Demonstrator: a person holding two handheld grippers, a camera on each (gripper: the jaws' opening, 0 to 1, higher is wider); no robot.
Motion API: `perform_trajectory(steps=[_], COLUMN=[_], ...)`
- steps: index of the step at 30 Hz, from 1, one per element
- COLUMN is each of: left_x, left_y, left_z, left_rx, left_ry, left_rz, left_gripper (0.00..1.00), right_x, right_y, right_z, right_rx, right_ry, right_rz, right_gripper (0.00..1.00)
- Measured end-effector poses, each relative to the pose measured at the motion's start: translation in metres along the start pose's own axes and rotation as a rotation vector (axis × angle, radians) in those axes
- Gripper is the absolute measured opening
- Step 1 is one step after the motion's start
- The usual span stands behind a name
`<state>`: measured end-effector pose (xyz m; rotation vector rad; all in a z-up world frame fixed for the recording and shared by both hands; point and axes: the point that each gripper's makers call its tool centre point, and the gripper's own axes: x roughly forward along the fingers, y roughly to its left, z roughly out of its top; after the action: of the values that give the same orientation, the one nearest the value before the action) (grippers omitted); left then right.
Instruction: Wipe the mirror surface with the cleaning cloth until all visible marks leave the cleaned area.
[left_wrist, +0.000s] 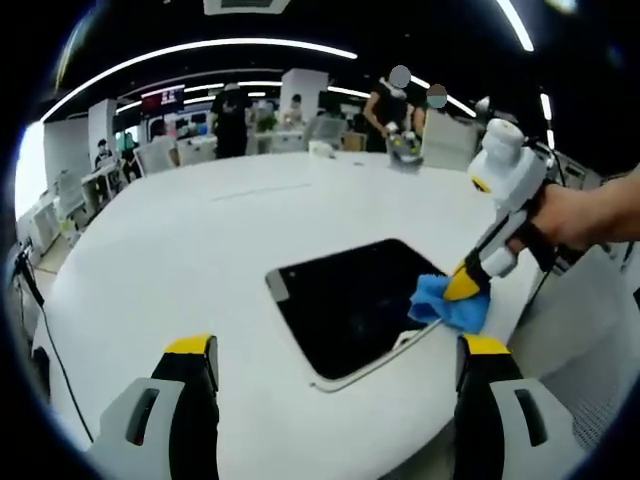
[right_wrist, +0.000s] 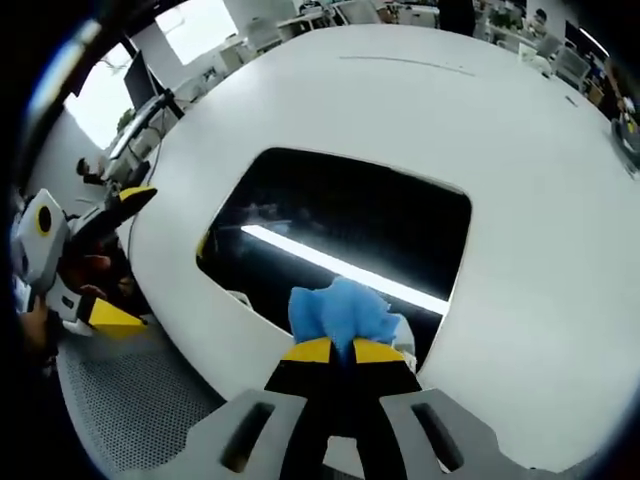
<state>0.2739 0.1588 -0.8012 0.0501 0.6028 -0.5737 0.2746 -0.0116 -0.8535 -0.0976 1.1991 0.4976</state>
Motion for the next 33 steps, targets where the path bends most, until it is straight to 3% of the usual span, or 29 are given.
perform_trajectory(steps=[33], left_x=[0.0], left_y=[-0.002], left_z=[-0.001], left_rx=[-0.042], left_ry=[0.007], left_rz=[-0.006], left_gripper=[0.99], right_x=[-0.013], right_y=[-0.031], right_z=[-0.015], right_rx=[0.07], right_ry=[0.006], right_rz=[-0.02], right_gripper=[0.0])
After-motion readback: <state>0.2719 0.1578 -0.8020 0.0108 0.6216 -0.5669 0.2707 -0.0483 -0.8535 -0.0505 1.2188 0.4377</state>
